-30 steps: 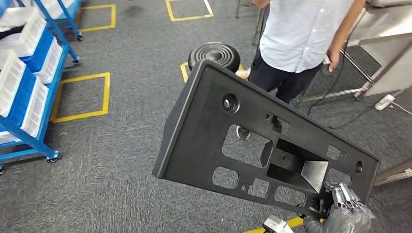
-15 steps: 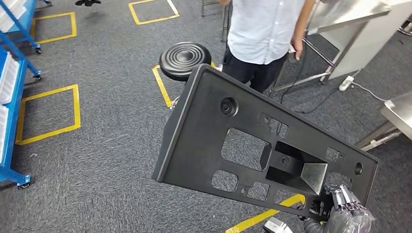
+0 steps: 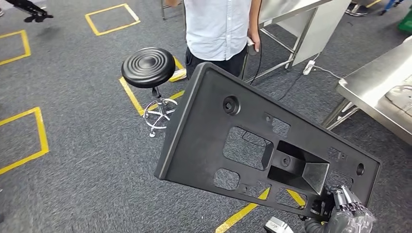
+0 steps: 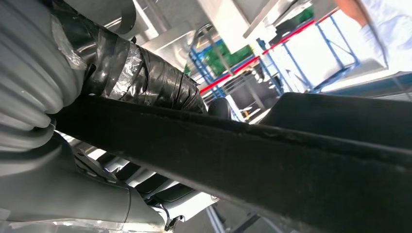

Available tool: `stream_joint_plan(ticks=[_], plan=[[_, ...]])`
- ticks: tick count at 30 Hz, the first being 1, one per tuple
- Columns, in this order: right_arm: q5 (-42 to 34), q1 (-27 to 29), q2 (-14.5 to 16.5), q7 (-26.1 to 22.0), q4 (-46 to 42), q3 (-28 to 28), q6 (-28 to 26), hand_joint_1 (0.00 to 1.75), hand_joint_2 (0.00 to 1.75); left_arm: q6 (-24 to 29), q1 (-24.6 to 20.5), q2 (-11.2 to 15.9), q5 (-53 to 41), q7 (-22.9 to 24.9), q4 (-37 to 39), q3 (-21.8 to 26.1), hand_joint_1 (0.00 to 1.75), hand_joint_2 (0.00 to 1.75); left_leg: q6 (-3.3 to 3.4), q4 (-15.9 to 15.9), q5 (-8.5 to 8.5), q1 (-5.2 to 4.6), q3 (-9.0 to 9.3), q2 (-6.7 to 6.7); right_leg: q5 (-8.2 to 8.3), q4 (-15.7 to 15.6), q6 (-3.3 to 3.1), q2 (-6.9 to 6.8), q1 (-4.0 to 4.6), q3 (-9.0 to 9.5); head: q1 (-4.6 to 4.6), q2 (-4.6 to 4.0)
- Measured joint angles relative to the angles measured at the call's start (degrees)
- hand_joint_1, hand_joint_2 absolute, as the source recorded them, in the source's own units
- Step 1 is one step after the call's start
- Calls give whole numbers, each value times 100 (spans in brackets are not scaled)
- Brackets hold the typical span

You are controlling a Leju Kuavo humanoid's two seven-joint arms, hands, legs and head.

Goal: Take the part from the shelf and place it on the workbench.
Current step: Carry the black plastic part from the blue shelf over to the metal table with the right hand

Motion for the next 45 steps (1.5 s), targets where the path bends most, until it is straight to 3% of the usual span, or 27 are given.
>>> stream_joint_plan(ticks=[1,3,5,7,9,10,11,14,16,18,20,22,24,25,26,27,29,31,33,34,36,38,40,41,42,43,45], plan=[[1,2,2,0,1,-1,0,175,175,-1,-2,4,-1,1,0,3,0,175,15,-65,-11,-7,21,-55,13,4,42,64,-14,-27,-1,0],[1,13,6,0,-1,-2,0,175,175,-2,-11,7,1,1,-1,7,0,175,59,-112,18,-10,42,66,39,-6,123,156,-38,-63,-2,0],[1,19,8,0,-4,-3,0,175,175,-4,-13,5,2,-2,0,9,0,175,126,-176,56,15,70,217,-76,157,184,-67,-12,-142,17,0],[0,10,8,-1,-5,-4,0,175,175,-7,-5,3,0,-3,1,11,0,175,171,-204,65,18,82,384,-404,744,237,-415,-2,-420,42,0],[0,7,8,-1,-1,-5,0,175,175,-8,10,6,1,-2,2,15,0,175,184,-200,50,7,82,565,-655,1400,277,-527,-29,-743,47,0],[0,11,8,0,2,-7,0,175,175,-12,13,8,1,-2,2,17,0,175,182,-199,40,3,86,651,-639,1503,288,-545,-40,-792,46,0],[0,14,8,0,5,-8,0,175,175,-23,11,9,4,-9,2,19,0,175,174,-198,27,2,98,728,-512,1368,291,-567,-45,-717,46,0],[-4,12,8,-1,6,-11,0,175,175,-79,-2,9,29,-75,2,26,0,175,120,-195,-27,-13,168,908,-41,247,217,-848,4,-108,46,-1],[-11,9,7,-2,3,-13,0,175,175,-108,-11,10,52,-119,1,35,0,175,66,-193,-57,-32,198,995,-4,-64,143,-958,62,41,45,-1],[-19,18,6,-2,-1,-16,0,175,175,-122,-32,11,65,-147,0,41,0,175,11,-205,-77,-43,223,1076,11,-78,87,-846,61,27,44,0],[-22,24,7,-3,-4,-19,-1,175,175,-130,-49,12,66,-180,0,42,0,175,-50,-58,-209,-34,190,925,44,-130,20,-737,20,46,40,0],[-22,19,10,-4,-6,-20,-2,175,175,-138,-46,13,67,-208,1,43,0,175,-86,523,-547,-15,-60,636,65,-161,-32,-631,-6,53,30,0],[-22,17,11,-5,-3,-20,-2,175,175,-142,-25,13,68,-220,1,46,0,175,-97,1261,-842,-10,-423,531,66,-154,-49,-498,-3,45,25,-1],[-22,18,10,-5,-2,-20,-2,175,175,-142,-12,14,70,-222,0,47,0,175,-98,1431,-841,-10,-523,522,65,-145,-51,-419,-1,45,24,-1],[-22,20,10,-5,0,-20,-2,175,175,-142,-4,15,71,-223,0,48,0,175,-93,1378,-720,-9,-525,516,63,-132,-48,-336,-1,46,24,-1],[-22,21,10,-5,1,-20,-2,175,175,-142,1,17,73,-223,-1,49,0,175,-83,1108,-505,-7,-426,488,58,-114,-41,-253,-2,48,25,0],[-22,19,10,-4,2,-20,-2,175,175,-143,4,21,77,-230,-1,49,0,175,-49,334,-110,6,-127,274,37,-58,-7,-109,3,30,26,0],[-16,14,10,2,3,-20,-2,175,175,-148,-3,25,81,-243,-1,50,0,175,-10,-55,-2,4,17,94,32,-21,58,9,0,-14,26,0],[0,18,8,14,3,-20,-2,175,175,-157,-21,28,94,-255,0,52,0,175,46,-88,-2,-7,35,149,56,-29,136,119,-15,-50,26,0],[9,25,7,21,3,-20,-2,175,175,-165,-28,29,101,-259,0,53,0,175,85,-113,17,-4,49,214,47,-10,167,84,-17,-64,27,0],[16,20,3,30,3,-20,-2,175,175,-186,-27,29,113,-267,0,55,0,175,161,-168,57,19,70,353,-137,273,216,-195,-3,-204,40,0],[17,3,-2,37,5,-20,-2,175,175,-208,-14,32,114,-270,0,56,0,175,199,-178,57,13,70,502,-496,949,261,-482,-11,-533,53,0],[19,0,-11,54,16,-20,-2,175,175,-223,2,36,115,-269,-1,58,0,175,203,-174,37,6,72,660,-677,1515,301,-536,-39,-811,53,-1],[22,1,-19,67,23,-20,-2,175,175,-231,3,38,114,-269,-1,59,0,175,196,-172,24,5,80,736,-612,1522,311,-552,-50,-811,52,-1],[27,0,-26,79,29,-20,-2,175,175,-235,1,39,110,-269,0,60,0,175,184,-171,8,5,99,805,-445,1292,309,-586,-56,-685,52,-1],[32,0,-32,86,33,-20,-2,175,175,-238,-3,39,105,-269,0,60,0,175,168,-171,-13,4,126,867,-236,897,294,-665,-54,-469,53,0],[38,-10,-38,91,37,-17,-2,175,175,-241,-8,40,99,-269,1,60,0,175,116,-166,-60,-19,175,973,4,176,227,-903,2,-87,52,0]])
